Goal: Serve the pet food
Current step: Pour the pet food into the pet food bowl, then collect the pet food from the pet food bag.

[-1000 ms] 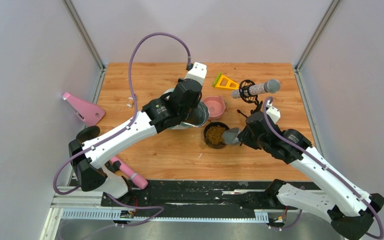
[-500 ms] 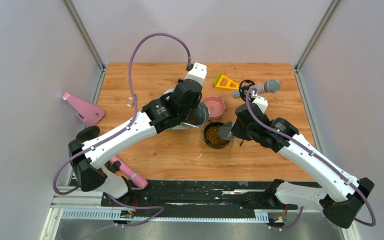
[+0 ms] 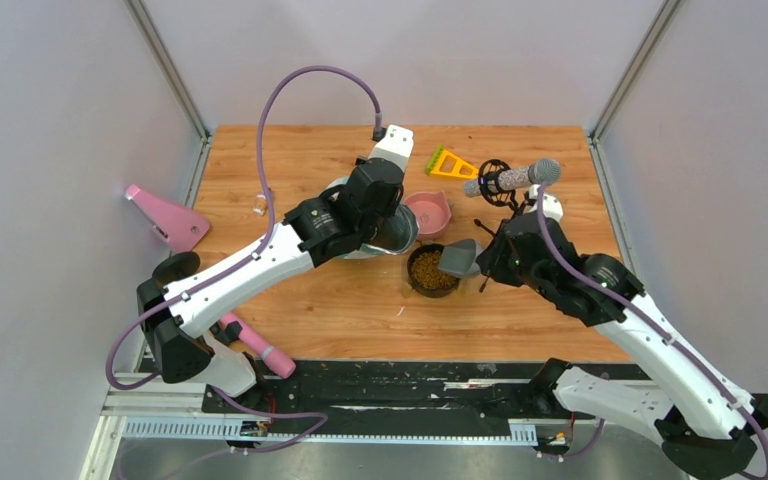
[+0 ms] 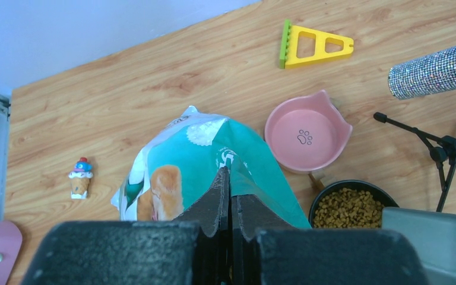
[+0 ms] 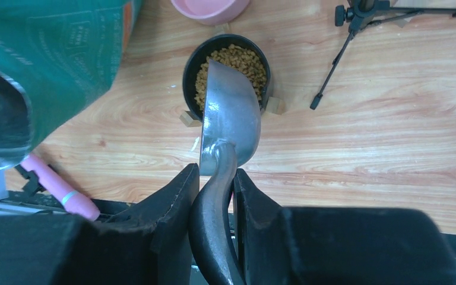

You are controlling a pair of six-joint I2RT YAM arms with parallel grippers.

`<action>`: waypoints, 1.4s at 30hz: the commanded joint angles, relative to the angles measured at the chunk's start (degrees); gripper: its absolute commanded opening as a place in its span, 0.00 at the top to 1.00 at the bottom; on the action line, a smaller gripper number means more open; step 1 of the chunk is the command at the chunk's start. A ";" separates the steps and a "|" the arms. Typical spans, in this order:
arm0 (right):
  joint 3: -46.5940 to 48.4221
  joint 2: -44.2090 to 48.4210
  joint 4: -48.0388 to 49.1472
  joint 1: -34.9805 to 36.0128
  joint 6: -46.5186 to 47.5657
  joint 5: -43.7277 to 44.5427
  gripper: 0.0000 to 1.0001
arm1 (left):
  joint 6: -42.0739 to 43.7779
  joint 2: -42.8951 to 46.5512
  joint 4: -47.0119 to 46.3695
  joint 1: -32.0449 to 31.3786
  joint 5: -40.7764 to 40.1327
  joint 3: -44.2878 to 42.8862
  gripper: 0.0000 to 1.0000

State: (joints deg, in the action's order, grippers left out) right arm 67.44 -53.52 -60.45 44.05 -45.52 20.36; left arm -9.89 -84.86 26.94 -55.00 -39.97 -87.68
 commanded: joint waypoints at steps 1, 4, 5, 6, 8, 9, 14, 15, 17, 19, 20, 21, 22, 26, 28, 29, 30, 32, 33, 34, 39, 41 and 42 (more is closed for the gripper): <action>4.32 4.11 1.38 -0.20 1.91 -0.38 1.00 | -0.60 1.66 -5.50 0.48 -2.93 -2.77 1.00; 5.13 7.19 4.14 -0.20 2.07 -1.93 1.00 | -0.80 1.27 -5.21 0.70 -2.90 -3.12 1.00; 4.92 8.72 6.27 -0.20 2.28 -3.39 1.00 | -0.87 1.23 -5.16 0.70 -2.83 -3.21 1.00; 4.63 10.61 8.62 -0.20 2.47 -5.11 1.00 | -0.89 1.09 -5.15 0.75 -2.66 -3.38 1.00; 3.85 13.46 13.50 -0.20 2.67 -8.64 1.00 | -0.92 0.90 -5.05 0.84 -2.46 -3.60 1.00; 3.51 15.16 15.20 -0.20 2.37 -10.18 1.00 | -0.92 0.87 -5.01 0.85 -2.28 -3.67 1.00; 4.18 17.87 18.25 -0.20 2.32 -16.38 1.00 | -0.80 0.48 -4.95 0.96 -1.82 -4.08 1.00; 4.34 17.97 18.33 -0.20 2.65 -17.09 1.00 | -0.78 0.39 -4.83 0.95 -1.75 -4.30 1.00; 4.53 17.73 18.51 -0.20 3.24 -18.66 1.00 | -0.92 -0.06 -4.41 0.95 -1.95 -4.83 1.00; 4.55 16.68 18.60 -0.20 3.16 -19.37 1.00 | -1.12 -0.57 -3.71 0.96 -1.88 -5.54 1.00; 4.74 15.79 18.61 -0.20 3.04 -19.44 1.00 | -1.15 -0.79 -3.50 1.00 -1.66 -5.73 1.00; 5.04 14.73 18.61 -0.20 2.87 -19.40 1.00 | -1.12 -1.17 -3.06 0.96 -1.16 -6.23 1.00; 5.40 13.44 18.65 -0.22 2.62 -19.39 1.00 | -1.10 -1.31 -2.71 0.96 -0.94 -6.43 1.00; 8.32 6.68 18.70 -0.20 1.86 -15.32 1.00 | -0.66 -2.10 -2.33 0.97 -0.68 -7.20 1.00; 10.66 2.25 18.58 -0.24 2.53 -13.91 1.00 | -0.25 -2.56 -2.38 0.90 0.34 -7.53 1.00; 12.14 -0.28 18.02 -0.20 2.88 -13.00 1.00 | -0.15 -3.18 -2.14 0.98 1.47 -8.22 1.00; 13.74 -2.72 16.95 -0.20 2.58 -12.18 1.00 | -0.16 -3.68 -1.01 0.97 1.87 -8.83 1.00; 17.83 -9.20 12.91 -0.20 1.26 -10.28 1.00 | -0.64 -5.39 0.85 0.94 1.54 -11.09 1.00; 20.26 -11.73 9.57 -0.24 0.25 -8.52 1.00 | -0.82 -6.19 1.15 0.93 1.15 -12.07 1.00; 22.85 -14.42 6.36 -0.20 -0.40 -7.04 1.00 | -1.18 -6.46 1.40 0.94 0.95 -12.56 1.00; 25.38 -21.35 0.90 -0.11 -4.19 -4.26 1.00 | -2.41 -7.11 0.08 0.91 4.29 -12.50 1.00; 25.41 -23.37 1.44 -0.06 -4.42 -4.09 1.00 | -3.10 -7.67 0.40 0.87 5.00 -13.03 1.00; 25.76 -24.49 1.41 -0.03 -4.38 -3.50 1.00 | -3.33 -7.93 0.64 0.89 5.10 -13.30 1.00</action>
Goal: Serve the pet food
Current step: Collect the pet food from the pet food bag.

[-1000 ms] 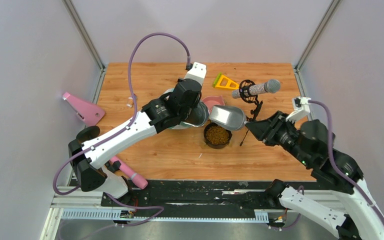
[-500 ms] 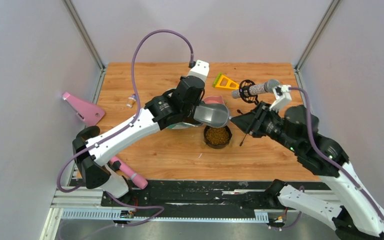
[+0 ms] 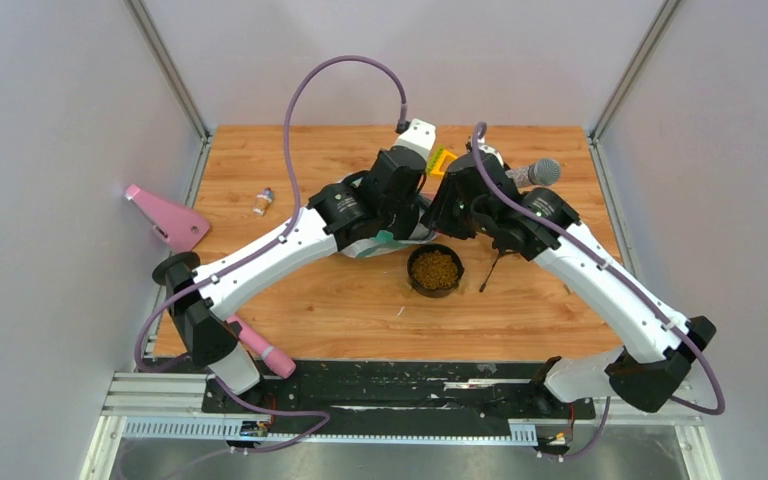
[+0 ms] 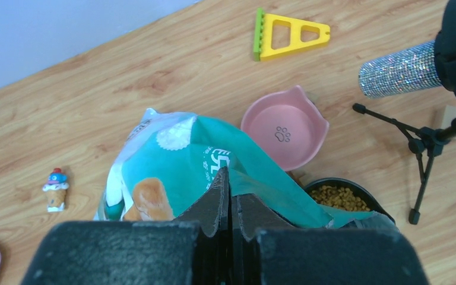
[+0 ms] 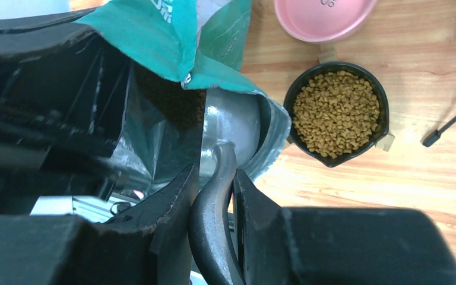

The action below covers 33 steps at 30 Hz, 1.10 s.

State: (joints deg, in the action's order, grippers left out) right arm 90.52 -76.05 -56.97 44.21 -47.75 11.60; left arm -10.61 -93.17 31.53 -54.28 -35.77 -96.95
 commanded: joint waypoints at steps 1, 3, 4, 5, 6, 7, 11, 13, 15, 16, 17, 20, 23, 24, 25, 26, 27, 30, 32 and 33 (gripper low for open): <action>2.98 -3.06 -2.14 -0.22 -2.07 5.95 1.00 | -3.13 0.23 -3.94 0.15 0.89 -4.13 1.00; 3.40 -5.27 -2.16 0.17 -2.29 6.93 1.00 | -3.64 -0.15 -3.89 0.14 1.13 -4.29 1.00; 3.71 -6.32 -2.10 0.37 -2.34 7.35 1.00 | -3.85 -0.47 -3.85 0.14 1.27 -4.41 1.00; 3.85 -7.52 -2.09 0.61 -2.38 7.65 1.00 | -4.21 -0.63 -3.78 0.14 1.29 -4.49 1.00; 3.83 -8.53 -2.16 0.76 -2.68 7.85 1.00 | -4.45 -0.97 -3.72 0.14 1.40 -4.72 1.00; 3.69 -9.59 -2.05 0.87 -3.17 7.79 1.00 | -4.91 -1.14 -3.73 0.14 1.44 -4.82 1.00; -0.63 -11.32 3.93 0.88 -4.92 5.38 1.00 | -5.63 -1.65 -3.51 0.19 2.56 -5.08 1.00; -5.24 -10.46 10.31 0.88 -5.05 3.00 1.00 | -5.72 -1.48 -3.54 0.15 3.33 -5.06 1.00; -9.20 -9.08 16.05 0.88 -5.83 0.43 1.00 | -5.80 -1.15 -3.59 0.19 3.19 -4.86 1.00; -10.74 -8.69 18.56 0.89 -6.06 -0.01 1.00 | -5.86 -0.90 -3.63 0.16 3.02 -4.73 1.00; -11.96 -8.37 20.27 0.95 -6.50 0.19 1.00 | -6.12 -0.76 -3.77 0.19 2.86 -4.39 1.00; -14.53 -7.75 23.63 0.90 -7.53 1.40 1.00 | -6.54 -0.03 -4.11 0.14 3.10 -3.67 1.00; -18.01 -6.80 28.22 0.80 -8.56 1.31 1.00 | -6.69 0.31 -4.19 0.16 3.16 -3.35 1.00; -19.26 -6.34 30.21 0.73 -8.91 0.85 1.00 | -6.70 0.41 -4.15 0.20 3.20 -3.34 1.00; -20.60 -5.79 32.05 0.60 -9.15 0.47 1.00 | -6.79 0.54 -4.05 0.15 3.28 -3.29 1.00; -21.78 -5.16 34.30 0.47 -9.46 0.22 1.00 | -6.97 0.62 -4.04 0.15 3.27 -3.23 1.00; -23.47 -4.52 36.07 0.34 -9.92 0.14 1.00 | -7.05 0.79 -4.02 0.14 3.41 -3.11 1.00; -28.15 -1.78 42.81 0.18 -11.63 0.07 1.00 | -7.36 1.23 -4.06 0.15 3.61 -2.80 1.00; -31.78 0.24 48.61 0.07 -12.97 -0.62 1.00 | -7.51 1.49 -4.09 0.14 3.66 -2.52 1.00; -33.78 1.26 52.26 0.07 -13.93 -0.75 1.00 | -7.55 1.60 -4.10 0.16 3.68 -2.36 1.00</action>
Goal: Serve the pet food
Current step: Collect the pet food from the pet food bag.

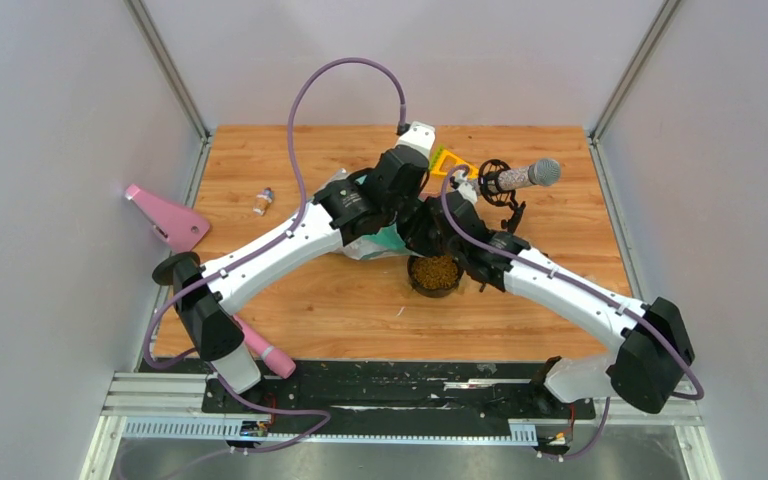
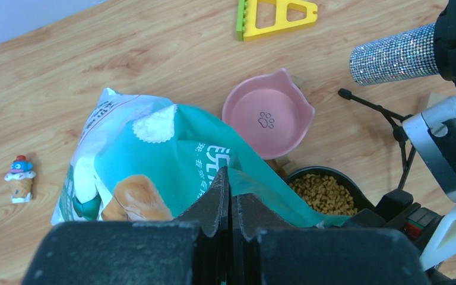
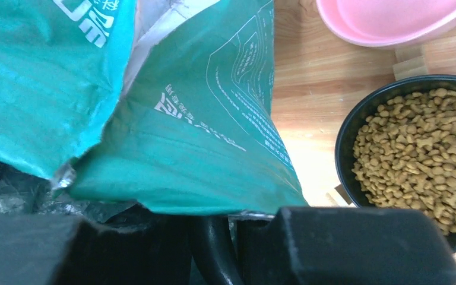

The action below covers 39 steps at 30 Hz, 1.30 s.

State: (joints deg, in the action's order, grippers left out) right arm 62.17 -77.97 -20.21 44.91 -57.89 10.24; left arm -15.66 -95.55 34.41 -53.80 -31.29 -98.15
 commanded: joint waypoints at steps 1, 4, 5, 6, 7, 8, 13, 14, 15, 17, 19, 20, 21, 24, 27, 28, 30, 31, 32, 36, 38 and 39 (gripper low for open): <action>-7.54 4.20 17.89 -0.60 -4.74 0.46 1.00 | -2.48 4.04 -6.99 -0.31 -0.71 -1.12 1.00; -13.63 7.02 29.74 -0.61 -7.13 -0.19 1.00 | -2.22 4.17 -6.72 -0.34 -0.81 -1.02 1.00; -15.29 7.51 32.54 -0.65 -7.80 -0.45 1.00 | -2.26 4.25 -6.66 -0.34 -0.80 -0.96 1.00; -16.56 7.95 35.42 -0.69 -7.88 -0.93 1.00 | -2.26 4.41 -6.65 -0.30 -0.86 -0.87 1.00; -17.56 8.20 37.46 -0.77 -8.01 -1.40 1.00 | -2.27 4.49 -6.64 -0.31 -0.94 -0.76 1.00; -18.24 8.45 38.88 -0.71 -7.96 -1.71 1.00 | -2.20 4.56 -6.64 -0.32 -0.95 -0.70 1.00; -20.08 10.13 43.46 -0.69 -7.94 -2.26 1.00 | -1.61 4.67 -6.92 -0.34 -1.25 -0.54 1.00; -20.27 10.75 43.26 -0.65 -7.86 -1.99 1.00 | -1.27 4.67 -6.93 -0.30 -1.37 -0.59 1.00; -20.33 11.53 42.66 -0.68 -7.86 -1.64 1.00 | -1.07 4.65 -6.83 -0.32 -1.82 -0.63 1.00; -20.54 13.35 41.22 -0.70 -7.69 -0.68 1.00 | -0.59 4.67 -6.86 -0.34 -2.53 -0.59 1.00; -21.61 17.78 38.11 -0.67 -7.89 1.00 1.00 | 0.79 5.23 -7.59 -0.34 -3.72 0.11 1.00; -22.10 18.94 37.72 -0.70 -7.75 1.23 1.00 | 1.24 5.39 -8.09 -0.34 -3.92 0.31 1.00; -22.69 20.28 37.51 -0.64 -7.69 1.37 1.00 | 1.38 5.62 -8.24 -0.32 -4.30 0.52 1.00; -24.17 24.44 36.39 -0.64 -7.53 2.03 1.00 | 1.95 5.76 -8.29 -0.29 -5.05 0.32 1.00; -25.12 27.92 34.19 -0.65 -7.01 2.61 1.00 | 2.30 6.08 -8.35 -0.21 -6.24 0.22 1.00; -25.49 29.01 33.59 -0.69 -6.86 2.84 1.00 | 2.41 6.16 -8.32 -0.26 -6.46 0.27 1.00; -26.45 31.09 33.21 -0.63 -6.97 3.40 1.00 | 2.53 6.36 -8.39 -0.24 -7.49 0.45 1.00; -27.00 32.01 33.14 -0.66 -6.84 3.62 1.00 | 2.56 6.45 -8.39 -0.25 -7.66 0.48 1.00; -27.32 32.99 33.01 -0.69 -6.62 3.68 1.00 | 2.56 6.48 -8.33 -0.23 -8.07 0.43 1.00; -28.44 36.49 30.46 -0.64 -6.02 3.94 1.00 | 2.87 7.12 -8.07 -0.25 -9.20 0.62 1.00; -29.76 38.93 29.89 -0.72 -7.17 4.52 1.00 | 2.85 7.46 -8.09 -0.25 -9.53 0.97 1.00; -30.48 39.67 29.88 -0.70 -7.68 4.76 1.00 | 2.79 7.56 -8.17 -0.25 -9.60 1.13 1.00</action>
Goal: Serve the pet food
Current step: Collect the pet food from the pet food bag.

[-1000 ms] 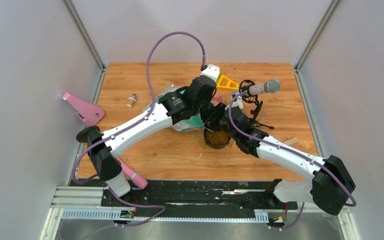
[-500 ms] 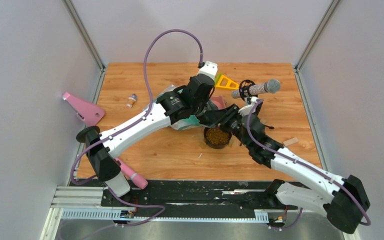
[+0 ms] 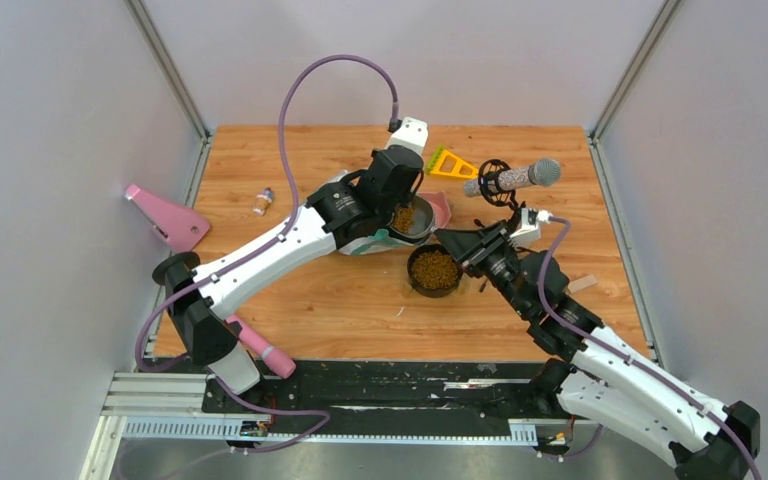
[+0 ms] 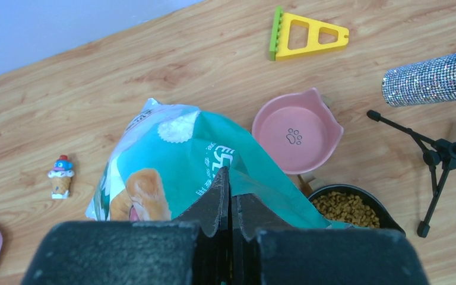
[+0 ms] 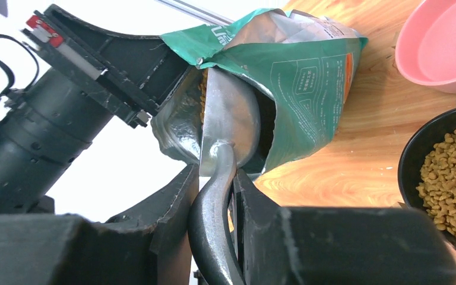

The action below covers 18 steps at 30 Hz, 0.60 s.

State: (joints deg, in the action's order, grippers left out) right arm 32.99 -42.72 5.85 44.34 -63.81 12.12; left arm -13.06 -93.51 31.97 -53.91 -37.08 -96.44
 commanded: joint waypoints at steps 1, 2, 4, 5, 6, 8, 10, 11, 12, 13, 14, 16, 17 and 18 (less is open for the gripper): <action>-1.95 5.73 3.82 -0.08 -2.21 3.10 1.00 | 0.16 5.60 -5.75 -0.14 -3.90 -0.45 1.00; -2.47 6.61 3.78 -0.08 -2.38 3.05 1.00 | 0.08 5.61 -5.77 -0.14 -3.98 -0.43 1.00; -3.19 8.22 3.08 -0.13 -2.73 3.01 1.00 | 0.06 5.62 -5.78 -0.13 -4.30 -0.54 1.00; -3.42 8.92 2.37 -0.16 -3.03 3.01 1.00 | 0.05 5.62 -5.82 -0.09 -4.66 -0.64 1.00; -3.74 9.60 1.12 -0.13 -3.69 3.06 1.00 | 0.23 5.58 -6.01 -0.13 -4.88 -0.66 1.00; -5.03 10.90 0.58 -0.08 -5.29 3.15 1.00 | 0.38 5.50 -6.09 -0.05 -5.38 -0.82 1.00; -6.66 12.14 0.64 -0.13 -7.12 3.61 1.00 | 0.52 5.36 -6.17 -0.02 -5.38 -0.92 1.00; -7.65 12.73 0.73 -0.12 -7.76 3.94 1.00 | 0.56 5.18 -6.15 -0.04 -5.37 -1.05 1.00; -8.39 13.27 0.74 -0.13 -8.34 4.23 1.00 | 0.66 5.05 -6.09 -0.03 -5.33 -1.25 1.00; -9.20 13.84 0.79 -0.08 -8.81 4.45 1.00 | 0.73 4.73 -5.93 -0.04 -5.29 -1.40 1.00; -9.96 14.33 0.89 -0.17 -9.27 4.69 1.00 | 0.70 4.61 -5.66 -0.01 -5.44 -1.76 1.00; -11.80 15.28 1.49 -0.13 -11.07 4.76 1.00 | 0.56 4.25 -5.62 0.07 -5.50 -1.89 1.00; -13.13 15.68 3.08 -0.13 -11.75 4.38 1.00 | 0.44 4.19 -5.70 0.10 -5.35 -1.85 1.00; -14.90 15.86 5.26 -0.12 -12.22 3.91 1.00 | 0.42 4.10 -5.91 0.16 -4.95 -1.83 1.00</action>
State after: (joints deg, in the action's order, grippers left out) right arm 22.37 -28.08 5.48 44.38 -72.05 13.65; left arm -12.67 -92.71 32.38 -53.98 -38.44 -95.94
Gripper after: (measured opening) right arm 0.263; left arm 0.007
